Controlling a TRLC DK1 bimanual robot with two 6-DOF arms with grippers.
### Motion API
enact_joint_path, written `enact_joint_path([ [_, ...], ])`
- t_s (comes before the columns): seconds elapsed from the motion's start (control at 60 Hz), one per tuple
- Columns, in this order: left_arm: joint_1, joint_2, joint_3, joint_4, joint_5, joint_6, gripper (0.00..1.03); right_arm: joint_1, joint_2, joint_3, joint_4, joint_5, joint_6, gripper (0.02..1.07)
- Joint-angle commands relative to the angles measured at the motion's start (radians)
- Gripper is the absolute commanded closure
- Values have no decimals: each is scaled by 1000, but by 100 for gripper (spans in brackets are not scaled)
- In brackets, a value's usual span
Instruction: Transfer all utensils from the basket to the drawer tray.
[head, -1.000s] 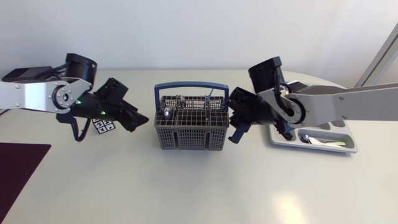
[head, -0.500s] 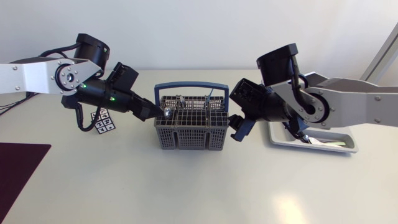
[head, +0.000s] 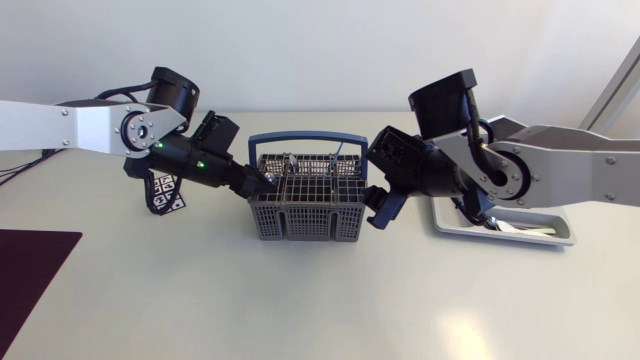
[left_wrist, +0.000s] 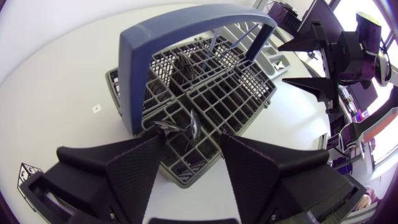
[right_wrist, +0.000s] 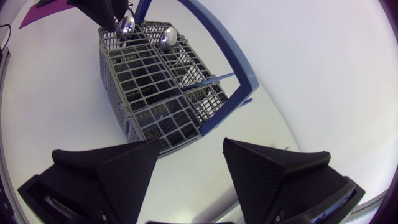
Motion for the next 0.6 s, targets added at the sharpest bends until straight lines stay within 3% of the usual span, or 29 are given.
enact_joint_path([
  [0.0, -16, 24, 31, 12, 8, -38, 43, 8, -8, -25, 6, 1, 24, 32],
  [0.183, -44, 41, 40, 32, 8, -61, 46, 8, -8, -34, 13, 1, 21, 32],
  [0.383, -50, 57, 43, 63, 7, -89, 62, 8, -11, -48, 21, 2, 17, 32],
  [0.583, -44, 63, 43, 69, 5, -107, 90, 10, -17, -60, 22, 2, 14, 32],
])
